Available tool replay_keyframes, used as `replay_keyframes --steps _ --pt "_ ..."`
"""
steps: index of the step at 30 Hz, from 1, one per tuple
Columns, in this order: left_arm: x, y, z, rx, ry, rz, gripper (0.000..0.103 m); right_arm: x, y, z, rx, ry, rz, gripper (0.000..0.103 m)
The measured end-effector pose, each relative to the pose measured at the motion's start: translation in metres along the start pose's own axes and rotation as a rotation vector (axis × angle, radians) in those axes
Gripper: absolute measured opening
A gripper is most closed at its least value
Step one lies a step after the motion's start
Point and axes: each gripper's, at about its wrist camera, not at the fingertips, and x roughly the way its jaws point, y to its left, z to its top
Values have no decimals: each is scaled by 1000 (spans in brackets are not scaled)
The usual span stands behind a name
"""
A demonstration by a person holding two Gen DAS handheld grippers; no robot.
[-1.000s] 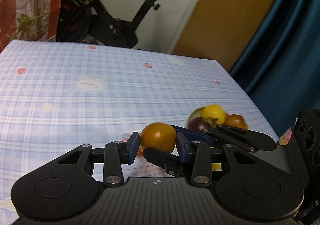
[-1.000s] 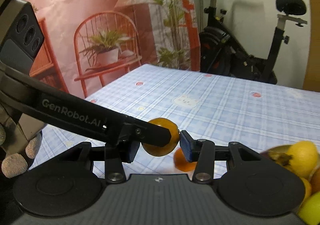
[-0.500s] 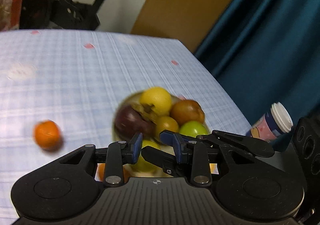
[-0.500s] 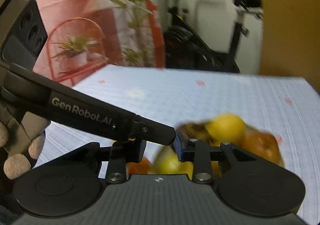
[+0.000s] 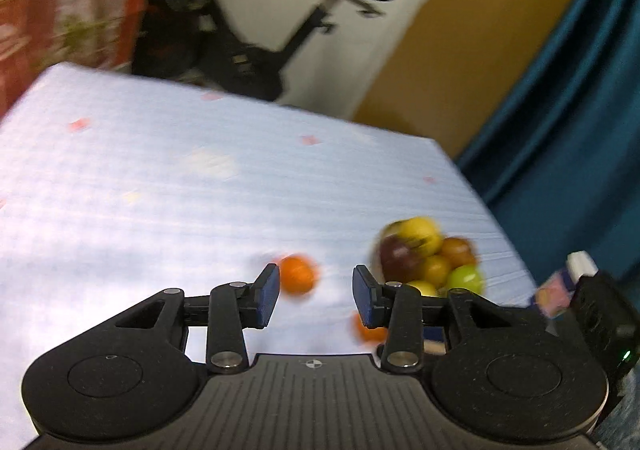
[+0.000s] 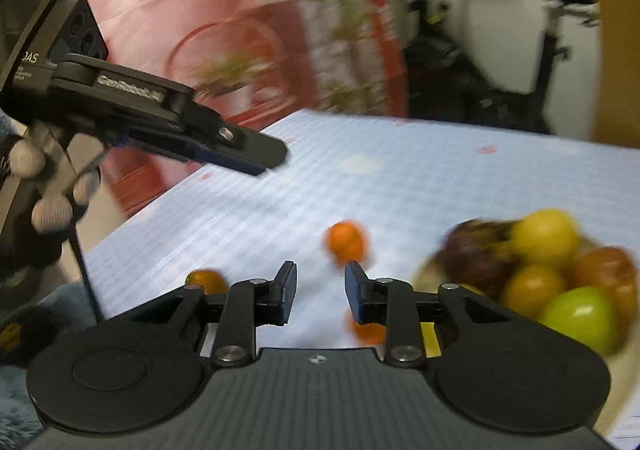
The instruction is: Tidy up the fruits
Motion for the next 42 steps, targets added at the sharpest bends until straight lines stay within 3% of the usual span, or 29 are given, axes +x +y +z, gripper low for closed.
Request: replay_keyframes --steps 3,6,7,12,16,25,26,37,42 --pt "-14 22 -18 -31 25 50 43 13 10 2 -22 33 66 31" --pt "-27 41 -35 -81 41 92 48 28 28 6 -74 62 133 41" --pt "-32 48 -41 -108 47 97 54 34 35 7 -95 79 166 46" --pt "-49 67 -64 -172 85 86 54 69 94 3 -307 222 353 52" --pt "-57 72 -76 -200 73 67 54 85 116 -6 -381 303 339 50" --pt "-49 69 -88 -205 51 8 54 76 100 -15 -396 387 226 50" --pt "-47 67 -89 -204 53 5 54 75 98 -15 -389 385 222 45" --pt "-7 46 -71 -147 109 -35 54 77 77 -14 -352 225 123 45" --pt "17 29 -66 -117 146 -57 54 72 70 -20 -341 178 134 45"
